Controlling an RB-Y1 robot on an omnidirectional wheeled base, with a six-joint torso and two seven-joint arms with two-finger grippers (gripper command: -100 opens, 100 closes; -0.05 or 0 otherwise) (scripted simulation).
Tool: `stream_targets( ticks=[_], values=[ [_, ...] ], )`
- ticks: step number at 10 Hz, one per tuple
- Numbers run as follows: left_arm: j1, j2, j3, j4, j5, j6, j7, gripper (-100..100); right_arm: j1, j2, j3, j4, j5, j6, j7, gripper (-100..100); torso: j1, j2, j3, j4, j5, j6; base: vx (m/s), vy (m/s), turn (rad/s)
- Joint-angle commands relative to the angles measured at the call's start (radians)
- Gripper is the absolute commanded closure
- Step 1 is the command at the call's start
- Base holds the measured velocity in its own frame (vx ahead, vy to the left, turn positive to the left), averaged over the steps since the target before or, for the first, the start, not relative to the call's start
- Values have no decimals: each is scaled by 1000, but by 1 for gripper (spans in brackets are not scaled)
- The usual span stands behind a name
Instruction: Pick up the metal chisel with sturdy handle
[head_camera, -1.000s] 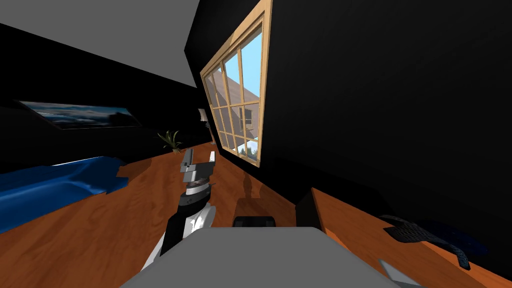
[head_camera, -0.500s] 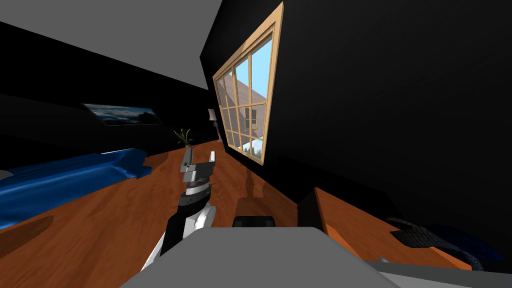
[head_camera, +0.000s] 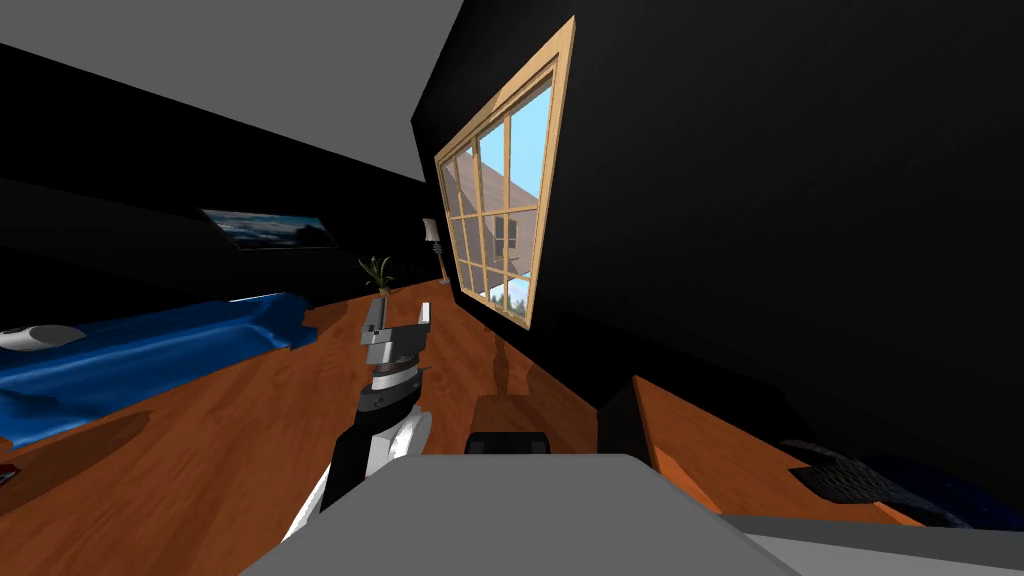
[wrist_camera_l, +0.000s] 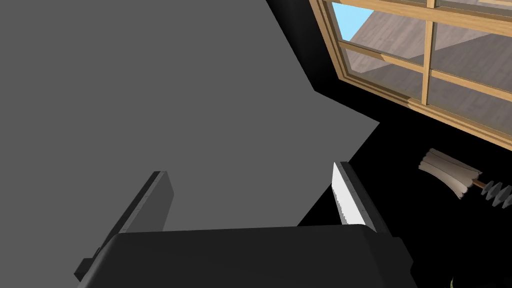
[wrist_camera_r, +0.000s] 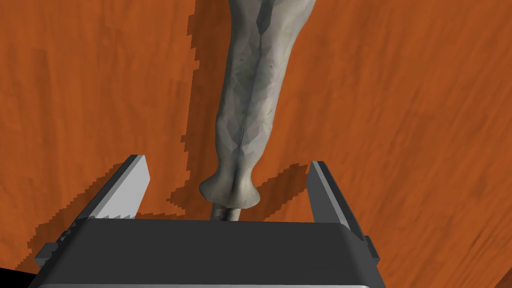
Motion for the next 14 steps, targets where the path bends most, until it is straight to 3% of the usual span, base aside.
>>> stream_targets(
  ticks=[1,3,4,6,7,11,12,13,14],
  values=[
    [0,0,0,0,0,0,0,0,-49,13,-21,50,30,-35,-38,-100,0,0,0,0,0,0,-133,81,231],
    [0,0,0,0,0,0,0,0,-49,13,-21,79,30,-35,-38,-100,0,1,1,2,-3,0,-70,39,42],
    [0,0,0,0,0,0,0,0,-92,23,-38,140,57,-67,-68,-100,-2,-2,0,1,-3,0,-75,41,201],
    [0,0,0,0,0,0,0,0,-90,24,-41,140,50,-66,-52,-100,-2,0,0,1,-3,0,-57,27,65],
    [0,0,0,0,0,0,0,0,-91,24,-41,141,51,-67,-56,100,-3,-2,-1,1,-3,0,-6,3,0],
    [0,0,0,0,0,0,0,0,-92,23,-42,140,50,-67,-56,100,-5,-5,-3,-1,-5,1,0,0,0],
    [0,0,0,0,0,0,0,0,-92,23,-42,140,50,-67,-56,0,-5,-5,-3,-1,-5,1,0,0,0],
    [0,0,0,0,0,0,0,0,-49,13,-21,90,30,-35,-38,100,-5,-5,-3,-1,-5,1,77,-33,-220],
    [1,0,0,0,0,0,0,0,-49,13,-21,99,30,-35,-38,100,-7,-8,-5,-2,-5,3,103,-45,-170]
  ],
)
